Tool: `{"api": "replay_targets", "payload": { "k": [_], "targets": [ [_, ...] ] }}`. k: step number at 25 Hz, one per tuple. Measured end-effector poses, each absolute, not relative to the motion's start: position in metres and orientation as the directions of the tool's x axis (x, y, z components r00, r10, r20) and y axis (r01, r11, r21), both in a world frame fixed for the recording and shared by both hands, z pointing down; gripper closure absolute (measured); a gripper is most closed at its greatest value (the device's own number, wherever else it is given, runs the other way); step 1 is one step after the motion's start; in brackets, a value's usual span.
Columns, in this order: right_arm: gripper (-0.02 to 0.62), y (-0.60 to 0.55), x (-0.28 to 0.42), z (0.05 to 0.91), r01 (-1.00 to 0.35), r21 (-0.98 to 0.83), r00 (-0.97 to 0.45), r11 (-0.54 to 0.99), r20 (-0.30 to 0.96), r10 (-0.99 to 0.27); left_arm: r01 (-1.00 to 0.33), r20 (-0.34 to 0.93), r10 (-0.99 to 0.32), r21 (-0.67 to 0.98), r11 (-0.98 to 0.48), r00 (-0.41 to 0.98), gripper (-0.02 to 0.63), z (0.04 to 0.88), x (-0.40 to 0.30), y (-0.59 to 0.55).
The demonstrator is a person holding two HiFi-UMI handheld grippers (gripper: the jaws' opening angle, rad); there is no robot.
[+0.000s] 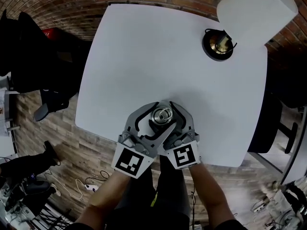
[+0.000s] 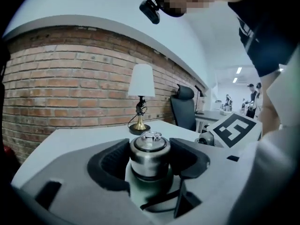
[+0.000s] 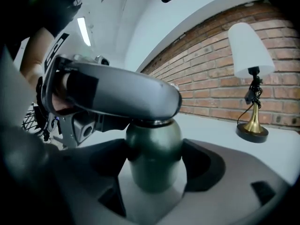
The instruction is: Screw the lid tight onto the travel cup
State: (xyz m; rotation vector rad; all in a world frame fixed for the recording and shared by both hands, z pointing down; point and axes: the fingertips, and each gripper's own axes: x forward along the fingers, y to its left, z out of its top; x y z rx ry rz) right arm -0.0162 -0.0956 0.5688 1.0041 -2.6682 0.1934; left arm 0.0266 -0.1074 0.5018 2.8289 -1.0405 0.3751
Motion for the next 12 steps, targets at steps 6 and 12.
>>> {"api": "replay_targets", "payload": {
  "k": [6,12],
  "targets": [
    [0.253,-0.094,-0.016,0.57,-0.652,-0.023,-0.723,0.758,0.321,-0.612,-0.296,0.211,-0.305,-0.072,-0.952,0.929,0.337,0.496,0.034,-0.096],
    [0.253,-0.094,-0.017,0.569,-0.654,-0.03,-0.725,0.756,0.311,-0.615,0.077,0.185,0.084,0.044,-0.996,0.979,0.336,0.495,0.04,-0.085]
  ]
}}
